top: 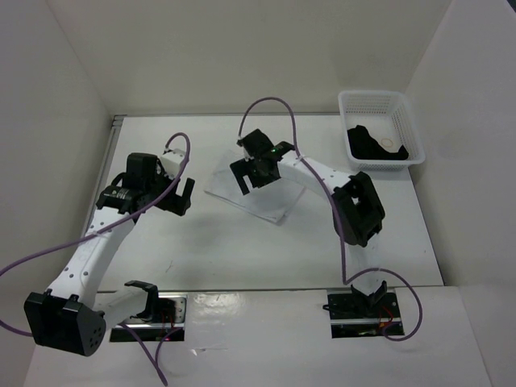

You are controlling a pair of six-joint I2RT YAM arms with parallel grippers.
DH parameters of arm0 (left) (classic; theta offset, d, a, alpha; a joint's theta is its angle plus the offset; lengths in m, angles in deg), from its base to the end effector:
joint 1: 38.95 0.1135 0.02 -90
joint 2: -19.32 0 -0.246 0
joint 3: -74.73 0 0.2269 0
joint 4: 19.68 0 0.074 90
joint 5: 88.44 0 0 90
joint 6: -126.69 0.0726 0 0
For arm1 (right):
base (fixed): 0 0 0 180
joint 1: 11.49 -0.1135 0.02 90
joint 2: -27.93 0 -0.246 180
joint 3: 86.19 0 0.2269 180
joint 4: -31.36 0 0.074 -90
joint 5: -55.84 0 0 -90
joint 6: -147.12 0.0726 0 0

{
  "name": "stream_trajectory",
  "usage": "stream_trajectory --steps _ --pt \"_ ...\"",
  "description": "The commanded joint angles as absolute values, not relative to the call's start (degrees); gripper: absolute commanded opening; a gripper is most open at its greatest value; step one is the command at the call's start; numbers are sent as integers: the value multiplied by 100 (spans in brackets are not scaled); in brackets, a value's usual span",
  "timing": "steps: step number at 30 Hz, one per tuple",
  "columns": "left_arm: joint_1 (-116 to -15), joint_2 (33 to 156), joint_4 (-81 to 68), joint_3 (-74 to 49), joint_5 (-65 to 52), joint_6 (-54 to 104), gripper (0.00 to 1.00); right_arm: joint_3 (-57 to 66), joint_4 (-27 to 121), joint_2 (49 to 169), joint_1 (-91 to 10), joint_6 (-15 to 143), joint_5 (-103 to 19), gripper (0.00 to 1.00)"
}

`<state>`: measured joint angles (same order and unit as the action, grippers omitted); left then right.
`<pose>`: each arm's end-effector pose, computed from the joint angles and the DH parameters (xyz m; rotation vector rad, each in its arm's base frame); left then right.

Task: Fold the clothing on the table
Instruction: Fold the skirt

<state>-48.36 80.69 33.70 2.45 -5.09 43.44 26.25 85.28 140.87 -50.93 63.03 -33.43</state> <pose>0.2282 -0.0463 0.2737 0.3832 2.2791 -0.1578 0.3312 0.2712 0.2188 -0.7298 2.4407 0.3001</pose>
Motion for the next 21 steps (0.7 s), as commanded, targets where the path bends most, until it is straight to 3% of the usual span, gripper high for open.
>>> stream_trajectory --steps 1,21 --pt "-4818 8146 3187 271 -380 4179 100 2407 8449 14570 -5139 7223 -2626 99" --pt "-4818 8313 3186 271 -222 4126 100 2662 8572 15555 -5086 8067 -2854 99"
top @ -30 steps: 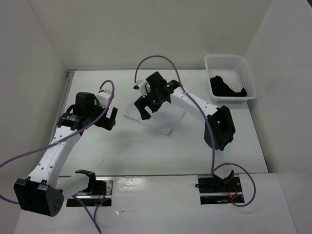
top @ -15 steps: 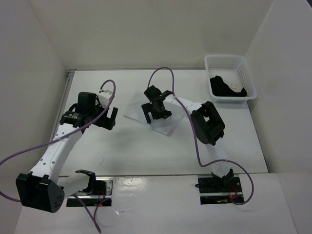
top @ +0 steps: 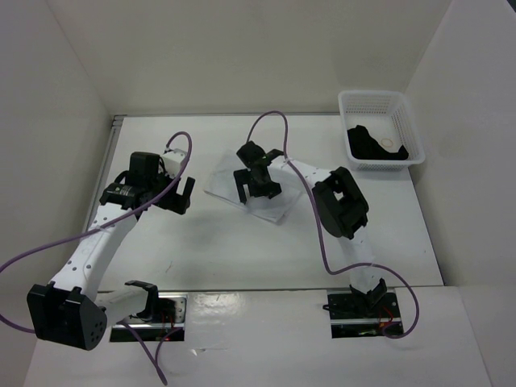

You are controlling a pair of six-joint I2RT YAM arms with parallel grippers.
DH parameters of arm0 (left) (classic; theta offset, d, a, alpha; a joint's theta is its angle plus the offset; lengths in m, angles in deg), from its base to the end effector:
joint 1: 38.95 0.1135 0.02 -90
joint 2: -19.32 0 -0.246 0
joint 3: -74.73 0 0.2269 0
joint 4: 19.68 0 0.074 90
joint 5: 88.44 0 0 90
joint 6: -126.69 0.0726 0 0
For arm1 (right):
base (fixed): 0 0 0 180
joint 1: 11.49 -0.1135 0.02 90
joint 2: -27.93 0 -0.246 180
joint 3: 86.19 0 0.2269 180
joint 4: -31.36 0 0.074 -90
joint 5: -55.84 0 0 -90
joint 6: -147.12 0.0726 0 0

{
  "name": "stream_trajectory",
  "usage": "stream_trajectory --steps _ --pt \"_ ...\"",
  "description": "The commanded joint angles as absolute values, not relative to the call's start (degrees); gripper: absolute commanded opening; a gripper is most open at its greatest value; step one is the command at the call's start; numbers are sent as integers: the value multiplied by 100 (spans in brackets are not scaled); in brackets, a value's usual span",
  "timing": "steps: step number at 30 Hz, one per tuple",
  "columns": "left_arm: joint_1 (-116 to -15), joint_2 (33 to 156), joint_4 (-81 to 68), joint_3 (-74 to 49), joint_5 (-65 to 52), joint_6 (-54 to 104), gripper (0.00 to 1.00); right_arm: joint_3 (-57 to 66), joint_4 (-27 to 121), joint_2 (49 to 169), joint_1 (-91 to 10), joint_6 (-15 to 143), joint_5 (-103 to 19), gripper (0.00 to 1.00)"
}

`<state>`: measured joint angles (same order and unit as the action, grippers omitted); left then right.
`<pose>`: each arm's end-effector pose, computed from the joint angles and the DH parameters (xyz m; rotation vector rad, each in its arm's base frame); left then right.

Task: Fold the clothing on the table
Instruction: Fold the skirt

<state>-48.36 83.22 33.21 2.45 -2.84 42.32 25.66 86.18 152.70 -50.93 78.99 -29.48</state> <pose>0.2365 -0.0448 0.2649 0.3447 2.3226 -0.1226 0.3412 0.2730 0.1294 -0.3997 2.7318 0.1799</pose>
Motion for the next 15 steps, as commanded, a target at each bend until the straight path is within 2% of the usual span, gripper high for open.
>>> stream_trajectory --steps 1,9,15 --pt "-4818 8313 3186 271 -222 4126 100 2662 8572 15624 -5086 8067 -2784 99" --pt "-4818 8261 3186 271 -222 4126 100 3144 8975 16125 -5086 7216 -2590 99" --pt "-4818 8260 3186 271 -274 4126 100 3479 9783 16741 -5086 5468 -3688 99"
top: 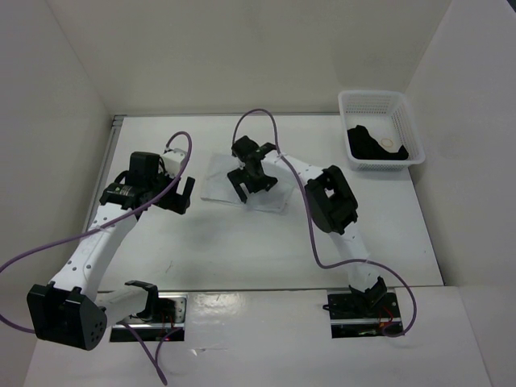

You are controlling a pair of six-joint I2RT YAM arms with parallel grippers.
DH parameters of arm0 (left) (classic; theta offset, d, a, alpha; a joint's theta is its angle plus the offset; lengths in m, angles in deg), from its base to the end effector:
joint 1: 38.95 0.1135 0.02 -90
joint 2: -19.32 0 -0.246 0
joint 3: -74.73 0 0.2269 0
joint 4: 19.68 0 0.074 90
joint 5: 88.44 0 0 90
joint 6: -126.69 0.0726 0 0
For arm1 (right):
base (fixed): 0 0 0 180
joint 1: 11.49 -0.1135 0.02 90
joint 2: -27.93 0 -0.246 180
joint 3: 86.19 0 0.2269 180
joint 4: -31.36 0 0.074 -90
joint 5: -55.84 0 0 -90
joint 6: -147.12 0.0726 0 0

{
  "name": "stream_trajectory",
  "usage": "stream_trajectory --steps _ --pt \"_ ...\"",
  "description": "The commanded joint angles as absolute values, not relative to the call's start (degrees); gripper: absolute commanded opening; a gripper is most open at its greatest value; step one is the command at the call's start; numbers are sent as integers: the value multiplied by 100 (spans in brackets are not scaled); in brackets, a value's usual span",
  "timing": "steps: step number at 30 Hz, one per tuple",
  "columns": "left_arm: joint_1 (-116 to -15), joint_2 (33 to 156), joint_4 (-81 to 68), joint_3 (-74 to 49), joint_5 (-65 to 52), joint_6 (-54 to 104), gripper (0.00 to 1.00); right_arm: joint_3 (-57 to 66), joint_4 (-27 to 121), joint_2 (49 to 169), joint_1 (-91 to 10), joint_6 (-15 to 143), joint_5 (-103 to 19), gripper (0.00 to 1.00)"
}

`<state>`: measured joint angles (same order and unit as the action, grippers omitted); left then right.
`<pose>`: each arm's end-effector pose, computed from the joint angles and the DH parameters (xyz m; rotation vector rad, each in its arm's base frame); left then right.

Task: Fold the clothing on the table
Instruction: Fold the skirt

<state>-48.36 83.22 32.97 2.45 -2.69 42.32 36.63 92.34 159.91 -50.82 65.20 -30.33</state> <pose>0.2370 -0.0447 0.2653 0.3431 2.3186 -0.1195 0.3576 0.2867 0.1225 -0.7372 2.6967 0.1112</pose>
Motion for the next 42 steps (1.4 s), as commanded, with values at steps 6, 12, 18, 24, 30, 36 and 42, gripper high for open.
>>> stream_trajectory --steps 6,12,18,24,30,36,42 --pt "-4818 8208 3186 271 -336 4126 100 2962 10058 16110 -5165 3333 -4120 99" --pt "-4818 8093 3186 271 -449 4179 100 2048 9882 15230 -5718 1556 -3540 99" --pt "-4818 8093 3186 271 -450 4179 100 2450 9863 15177 -5825 1378 -3574 99" --pt "-4818 8321 3186 219 -502 4179 100 2847 9618 14264 -5764 2001 -3872 99" --pt "-4818 9726 3335 -316 -687 4284 100 2523 9065 12613 -4719 2818 -4558 99" --pt "-4625 11062 3459 -660 -1144 4285 88 1512 8704 11847 -3452 3250 -4981 99" --pt "-4572 11661 3459 -863 -1496 4232 72 711 8422 11090 -3346 3383 -4928 99"
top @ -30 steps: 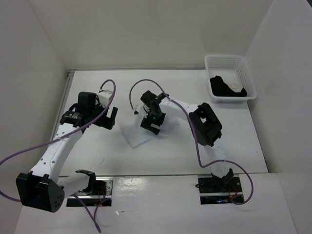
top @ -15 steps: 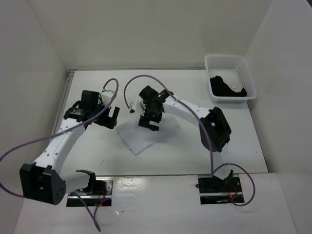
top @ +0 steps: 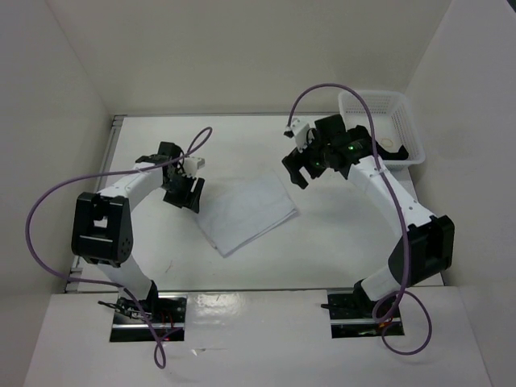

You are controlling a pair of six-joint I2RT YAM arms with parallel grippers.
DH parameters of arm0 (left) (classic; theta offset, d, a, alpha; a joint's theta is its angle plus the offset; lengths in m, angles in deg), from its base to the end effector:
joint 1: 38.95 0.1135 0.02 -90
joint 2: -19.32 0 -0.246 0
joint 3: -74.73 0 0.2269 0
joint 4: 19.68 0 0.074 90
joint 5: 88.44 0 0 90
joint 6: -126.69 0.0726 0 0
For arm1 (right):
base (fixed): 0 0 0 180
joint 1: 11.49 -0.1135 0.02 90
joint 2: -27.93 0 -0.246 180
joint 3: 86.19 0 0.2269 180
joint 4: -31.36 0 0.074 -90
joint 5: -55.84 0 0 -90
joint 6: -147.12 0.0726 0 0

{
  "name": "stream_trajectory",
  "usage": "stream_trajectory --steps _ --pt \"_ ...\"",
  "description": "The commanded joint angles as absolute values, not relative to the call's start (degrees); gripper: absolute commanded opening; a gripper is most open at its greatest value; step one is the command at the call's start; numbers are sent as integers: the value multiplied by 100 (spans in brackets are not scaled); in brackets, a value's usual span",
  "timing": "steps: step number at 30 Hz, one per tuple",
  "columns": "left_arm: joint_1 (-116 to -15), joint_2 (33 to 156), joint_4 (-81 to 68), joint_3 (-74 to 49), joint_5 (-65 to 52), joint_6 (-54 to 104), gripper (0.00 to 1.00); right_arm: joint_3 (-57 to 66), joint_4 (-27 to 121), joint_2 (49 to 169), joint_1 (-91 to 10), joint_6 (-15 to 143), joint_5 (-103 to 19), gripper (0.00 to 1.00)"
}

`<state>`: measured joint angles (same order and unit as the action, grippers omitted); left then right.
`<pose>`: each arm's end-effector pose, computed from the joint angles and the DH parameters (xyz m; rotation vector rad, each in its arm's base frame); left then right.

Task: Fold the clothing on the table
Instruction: Fold the skirt

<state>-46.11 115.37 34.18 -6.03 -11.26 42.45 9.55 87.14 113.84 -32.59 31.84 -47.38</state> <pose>0.3119 -0.0554 0.1630 0.3678 2.7401 -0.3167 0.2987 0.1331 0.2936 -1.0291 2.1219 0.2380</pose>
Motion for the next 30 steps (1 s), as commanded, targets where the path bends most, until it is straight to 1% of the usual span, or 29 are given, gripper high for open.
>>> stream_trajectory --steps 1,4,6,9,10,11,13,18,20,25,26,28,29,30 --pt "-4572 11662 3459 -863 -1496 4232 72 650 8344 11038 -3346 3435 -4928 99" --pt "-4572 11767 3459 -863 -1566 4232 72 501 8282 10923 -3293 3436 -4928 99" --pt "-4572 11880 3459 -863 -1619 4232 70 500 8229 10923 -3293 3497 -4928 99" --pt "-4572 12074 3459 -863 -1619 4232 62 447 8229 10923 -3293 3558 -4928 99" --pt "-4572 12075 3459 -863 -1619 4232 58 447 8168 10923 -3293 3559 -4928 99" --pt "-4572 12136 3459 -863 -1619 4232 55 395 8167 10923 -3293 3559 -4989 99" --pt "-4572 12136 3459 -811 -1566 4232 51 333 8115 10923 -3293 3559 -5051 99" --pt "-4572 12303 3459 -810 -1452 4180 50 271 8115 10923 -3293 3559 -5104 99" --pt "-4572 12356 3407 -810 -1452 4179 48 210 8062 10923 -3293 3559 -5104 99" --pt "-4572 12532 3353 -941 -1399 4065 29 210 8009 11168 -3293 3559 -5157 99" --pt "-4572 12610 3353 -942 -1399 4004 23 271 8009 11230 -3293 3559 -5157 99" --pt "-4572 12734 3353 -1082 -1399 3942 18 333 8070 11431 -3293 3611 -5209 99" --pt "-4572 12734 3292 -1083 -1399 3881 14 402 8071 11502 -3293 3611 -5209 99" --pt "-4572 12734 3292 -1135 -1399 3880 14 481 8132 11555 -3293 3611 -5209 99"
